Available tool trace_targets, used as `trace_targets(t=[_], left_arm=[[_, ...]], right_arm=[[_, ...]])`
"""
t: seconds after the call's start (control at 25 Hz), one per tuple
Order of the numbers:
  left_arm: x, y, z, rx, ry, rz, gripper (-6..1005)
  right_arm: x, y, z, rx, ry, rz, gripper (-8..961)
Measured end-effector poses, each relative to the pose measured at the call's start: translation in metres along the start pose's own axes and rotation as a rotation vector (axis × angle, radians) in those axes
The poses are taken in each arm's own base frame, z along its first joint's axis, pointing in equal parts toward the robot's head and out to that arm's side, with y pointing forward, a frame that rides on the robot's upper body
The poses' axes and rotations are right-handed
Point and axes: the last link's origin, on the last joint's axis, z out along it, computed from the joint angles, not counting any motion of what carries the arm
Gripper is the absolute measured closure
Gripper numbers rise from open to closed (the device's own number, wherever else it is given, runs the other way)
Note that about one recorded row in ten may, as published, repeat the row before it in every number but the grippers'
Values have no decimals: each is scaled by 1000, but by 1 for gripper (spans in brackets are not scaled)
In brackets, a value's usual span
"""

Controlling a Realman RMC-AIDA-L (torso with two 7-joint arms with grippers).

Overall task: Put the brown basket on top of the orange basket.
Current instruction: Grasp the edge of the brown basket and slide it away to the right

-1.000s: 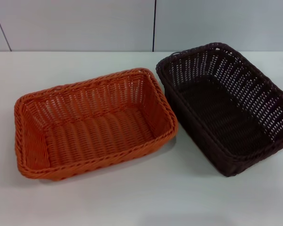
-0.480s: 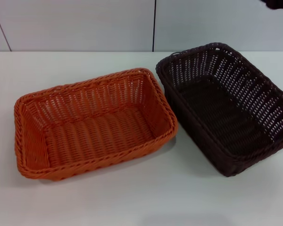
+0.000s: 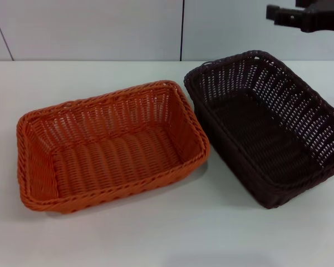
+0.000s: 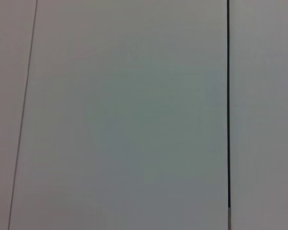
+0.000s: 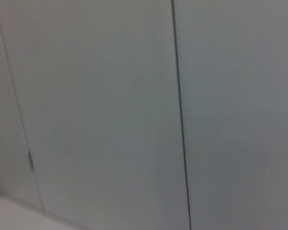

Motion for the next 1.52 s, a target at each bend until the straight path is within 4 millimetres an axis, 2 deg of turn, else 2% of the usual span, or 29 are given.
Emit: trace_targets(t=[0.12, 0.16, 0.44, 0.6, 0.64, 0.76, 1.0, 1.2, 1.52], left_arm=[[-1, 0, 1, 3, -11, 0, 218], [-2, 0, 2, 3, -18, -1, 218], [-4, 1, 4, 1, -30, -1, 218], [-5, 1, 4, 1, -35, -1, 218], [-5, 1, 4, 1, -35, -1, 218], [-4, 4, 7, -4, -32, -5, 218], [-4, 7, 10, -11, -31, -11, 219], [-4, 10, 10, -15, -31, -15, 219], [-4, 10, 10, -12, -30, -16, 219]], right_arm=[[-9, -1, -5, -15, 102, 33, 122], [-20, -5, -13, -40, 178, 61, 122], [-41, -14, -42, -113, 325, 45, 122], [-40, -12, -46, -150, 432, -20, 122], [-38, -9, -47, -170, 519, -78, 122], [-35, -3, -48, -212, 612, -173, 122], [-34, 6, -50, -287, 661, -315, 122], [-21, 27, -53, -461, 764, -478, 122], [-5, 38, -55, -578, 879, -568, 123]])
